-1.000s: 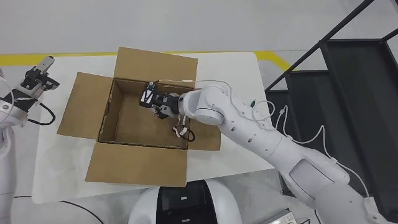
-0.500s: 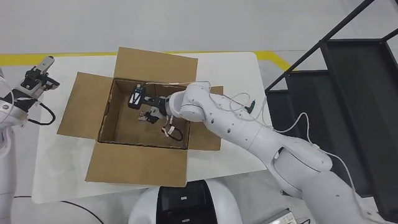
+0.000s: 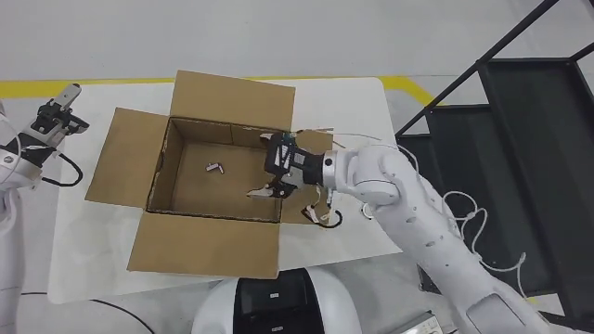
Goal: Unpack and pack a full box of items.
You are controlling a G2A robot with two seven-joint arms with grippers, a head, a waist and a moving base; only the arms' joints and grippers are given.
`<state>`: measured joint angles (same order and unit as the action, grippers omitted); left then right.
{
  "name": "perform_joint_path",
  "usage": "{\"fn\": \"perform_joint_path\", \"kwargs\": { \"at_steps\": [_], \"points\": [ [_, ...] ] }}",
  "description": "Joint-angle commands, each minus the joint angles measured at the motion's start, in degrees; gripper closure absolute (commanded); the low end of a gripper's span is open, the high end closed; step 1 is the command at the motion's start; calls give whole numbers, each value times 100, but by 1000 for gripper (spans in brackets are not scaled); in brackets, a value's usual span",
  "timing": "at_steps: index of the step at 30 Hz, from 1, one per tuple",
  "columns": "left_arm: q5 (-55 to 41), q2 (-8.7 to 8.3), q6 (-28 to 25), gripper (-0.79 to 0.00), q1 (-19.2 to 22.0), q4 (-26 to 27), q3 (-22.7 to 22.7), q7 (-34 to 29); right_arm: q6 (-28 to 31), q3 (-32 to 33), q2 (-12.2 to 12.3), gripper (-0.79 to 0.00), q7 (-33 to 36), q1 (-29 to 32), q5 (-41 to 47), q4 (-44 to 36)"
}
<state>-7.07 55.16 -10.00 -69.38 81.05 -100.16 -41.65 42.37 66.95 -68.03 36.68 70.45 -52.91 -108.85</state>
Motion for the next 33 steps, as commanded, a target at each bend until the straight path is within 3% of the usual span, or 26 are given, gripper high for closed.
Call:
{"fn": "perform_joint_path", "kwargs": {
  "at_steps": [1,4,9,14,16,27,30,33],
  "points": [
    [0,0,0,-785,0,0,0,0,120,793,124,-785,60,821,16,-657],
    [0,0,0,-785,0,0,0,0,294,1684,250,-785,-111,1725,88,-1128],
    [0,0,0,-785,0,0,0,0,361,2881,337,-785,-781,2921,158,-1135],
    [0,0,0,-785,0,0,0,0,262,3347,350,-785,-1347,3543,-92,-572],
    [0,0,0,-785,0,0,0,0,325,3311,350,-785,-1548,3610,-94,-301],
    [0,0,0,-785,0,0,0,0,-90,2723,374,-782,-1104,3124,-565,1211],
    [0,0,0,-785,0,0,0,0,-279,2631,377,-714,-1034,2931,-599,1634],
    [0,0,0,-785,0,0,0,0,-532,2529,374,-554,-951,2730,-647,1982]
  ]
}}
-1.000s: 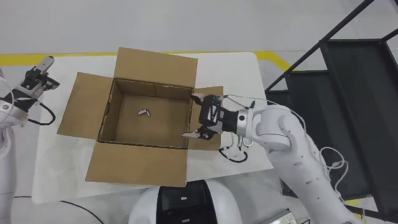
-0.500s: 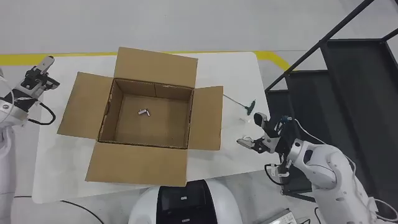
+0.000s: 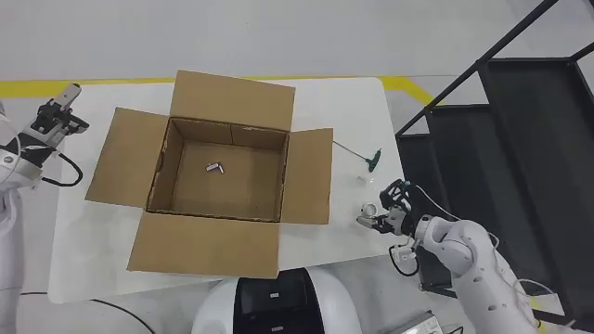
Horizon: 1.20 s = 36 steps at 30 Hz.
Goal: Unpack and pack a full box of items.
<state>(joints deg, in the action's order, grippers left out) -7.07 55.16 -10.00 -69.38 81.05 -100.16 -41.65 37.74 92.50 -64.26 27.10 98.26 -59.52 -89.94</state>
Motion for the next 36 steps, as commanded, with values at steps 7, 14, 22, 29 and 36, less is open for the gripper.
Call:
{"fn": "perform_joint_path", "kwargs": {
  "at_steps": [7,14,22,29,36],
  "points": [
    [0,0,0,-785,0,0,0,0,-718,-164,-16,-428,148,-334,31,623],
    [0,0,0,-785,0,0,0,0,-1017,-333,-21,-366,289,-497,1,842],
    [0,0,0,-785,0,0,0,0,-1268,-443,-7,-280,417,-542,-157,818],
    [0,0,0,-785,0,0,0,0,-1517,-581,-5,-123,617,-631,-293,797],
    [0,0,0,-785,0,0,0,0,-1559,-667,-3,0,625,-696,-226,761]
  ]
}}
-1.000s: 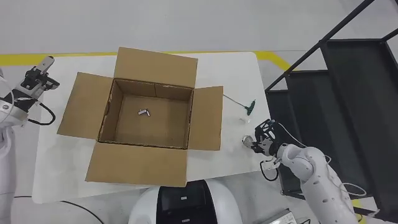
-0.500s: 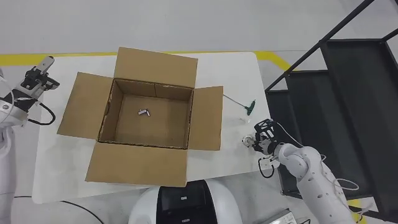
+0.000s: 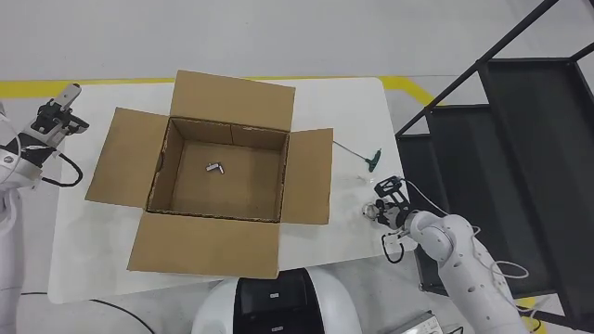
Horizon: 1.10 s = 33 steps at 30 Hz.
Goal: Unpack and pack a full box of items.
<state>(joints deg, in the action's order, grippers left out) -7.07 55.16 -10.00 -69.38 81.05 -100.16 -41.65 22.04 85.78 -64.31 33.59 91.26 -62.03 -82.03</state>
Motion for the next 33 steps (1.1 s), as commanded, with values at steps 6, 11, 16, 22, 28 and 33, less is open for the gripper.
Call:
{"fn": "perform_joint_path", "kwargs": {
  "at_steps": [6,11,16,22,28,33],
  "points": [
    [0,0,0,-785,0,0,0,0,-68,443,61,0,-350,495,158,-978],
    [0,0,0,-785,0,0,0,0,34,1093,94,0,-1020,1325,612,-2464],
    [0,0,0,-785,0,0,0,0,536,1152,91,0,-1795,1539,749,-3362],
    [0,0,0,-785,0,0,0,0,685,298,55,0,-1976,854,279,-3490],
    [0,0,0,-785,0,0,0,0,526,-991,-45,0,-1087,-536,-150,-3027],
    [0,0,0,-785,0,0,0,0,224,-2135,-225,0,-272,-1818,-397,-2506]
  ]
}}
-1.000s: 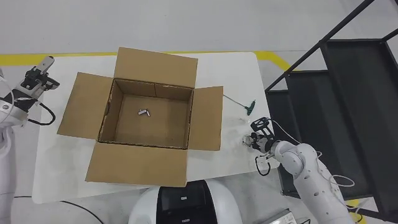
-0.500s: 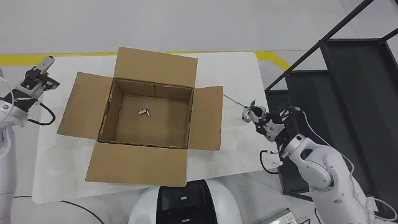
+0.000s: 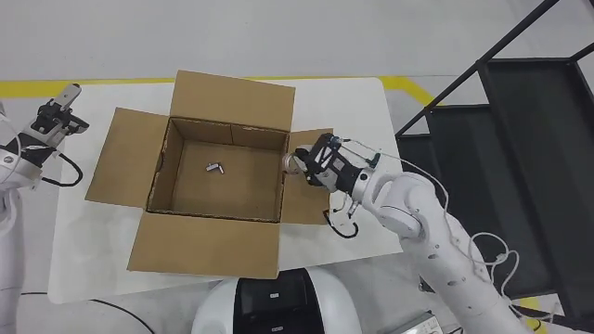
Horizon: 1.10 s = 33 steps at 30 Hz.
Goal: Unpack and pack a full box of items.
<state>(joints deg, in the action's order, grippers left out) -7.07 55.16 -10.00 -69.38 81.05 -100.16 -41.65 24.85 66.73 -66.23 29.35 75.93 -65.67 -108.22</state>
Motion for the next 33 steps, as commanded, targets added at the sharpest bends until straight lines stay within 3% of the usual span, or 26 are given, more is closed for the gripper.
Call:
{"fn": "perform_joint_path", "kwargs": {
  "at_steps": [1,5,12,18,19,23,24,25,26,27,28,33],
  "points": [
    [0,0,0,-785,0,0,0,0,-93,-465,-80,0,303,-532,-76,233],
    [0,0,0,-785,0,0,0,0,-330,-1317,-301,0,781,-1432,-66,870],
    [0,0,0,-785,0,0,0,0,-632,-2487,-770,0,914,-2613,235,2127],
    [0,0,0,-785,0,0,0,0,-721,-3171,-1183,0,843,-3276,579,3098],
    [0,0,0,-785,0,0,0,0,-721,-3263,-1248,-37,816,-3352,633,3238],
    [0,0,0,-785,0,0,0,0,-730,-3549,-1493,0,707,-3624,804,3747],
    [0,0,0,-785,0,0,0,0,-729,-3604,-1552,-25,688,-3684,850,3886],
    [0,0,0,-785,0,0,0,0,-721,-3653,-1608,-114,672,-3742,901,4015],
    [0,0,0,-785,0,0,0,0,-716,-3698,-1662,-262,654,-3798,936,4133],
    [0,0,0,-785,0,0,0,0,-714,-3739,-1712,-720,631,-3841,962,4240],
    [0,0,0,-785,0,0,0,0,-713,-3773,-1757,-785,615,-3879,982,4334],
    [0,0,0,-785,0,0,0,0,-494,-3800,-1858,-785,484,-3934,1020,4491]
  ]
}}
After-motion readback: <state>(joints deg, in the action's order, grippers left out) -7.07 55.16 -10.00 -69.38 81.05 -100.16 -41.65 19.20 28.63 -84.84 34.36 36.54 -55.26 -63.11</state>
